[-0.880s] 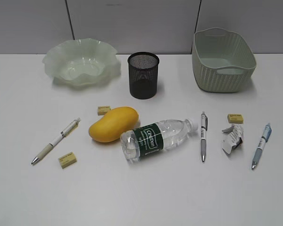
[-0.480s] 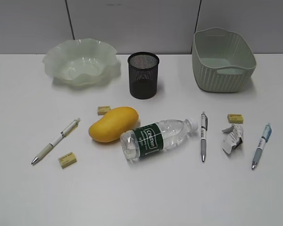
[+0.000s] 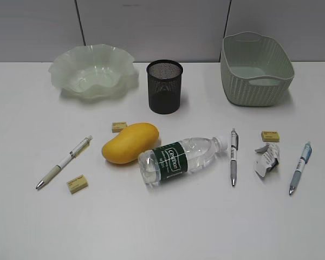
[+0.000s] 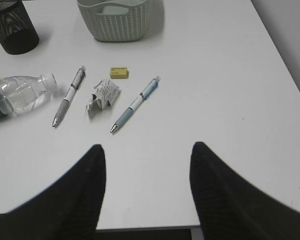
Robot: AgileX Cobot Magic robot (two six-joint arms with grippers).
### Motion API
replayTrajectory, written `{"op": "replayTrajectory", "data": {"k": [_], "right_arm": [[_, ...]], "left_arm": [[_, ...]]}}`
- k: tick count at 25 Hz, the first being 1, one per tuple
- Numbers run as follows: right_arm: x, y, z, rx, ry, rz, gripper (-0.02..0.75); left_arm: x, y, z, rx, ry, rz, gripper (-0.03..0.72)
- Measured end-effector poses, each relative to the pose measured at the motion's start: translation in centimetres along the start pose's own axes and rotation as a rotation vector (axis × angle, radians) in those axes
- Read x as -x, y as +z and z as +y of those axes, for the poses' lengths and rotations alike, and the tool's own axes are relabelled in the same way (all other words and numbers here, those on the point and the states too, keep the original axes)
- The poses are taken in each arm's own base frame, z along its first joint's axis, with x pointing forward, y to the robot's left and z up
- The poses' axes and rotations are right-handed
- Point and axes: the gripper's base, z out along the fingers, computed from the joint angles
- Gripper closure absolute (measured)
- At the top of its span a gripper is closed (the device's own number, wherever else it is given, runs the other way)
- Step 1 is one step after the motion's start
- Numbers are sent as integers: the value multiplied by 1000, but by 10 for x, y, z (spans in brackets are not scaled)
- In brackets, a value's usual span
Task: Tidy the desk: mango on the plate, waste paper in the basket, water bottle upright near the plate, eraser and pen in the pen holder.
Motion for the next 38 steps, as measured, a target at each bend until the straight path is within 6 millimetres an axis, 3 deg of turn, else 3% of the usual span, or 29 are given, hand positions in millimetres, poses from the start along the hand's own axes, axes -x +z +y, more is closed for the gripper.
{"op": "replayTrajectory", "data": {"k": [5, 9, 18, 23, 32, 38], "right_arm": [[0, 0, 0, 0, 0, 0, 303], [0, 0, 0, 0, 0, 0, 303], [0, 0, 0, 0, 0, 0, 303], [0, 0, 0, 0, 0, 0, 303], [0, 0, 0, 0, 0, 0, 303], [0, 0, 0, 0, 0, 1, 303]], "left_arm": [[25, 2, -1, -1, -1, -45, 113], [51, 19, -1, 1, -2, -30, 113], [108, 90, -3, -1, 9, 157, 113], [133, 136, -12, -99, 32, 257, 113], [145, 195, -35, -336, 94, 345, 113], [136, 225, -72, -446, 215, 381, 113]]}}
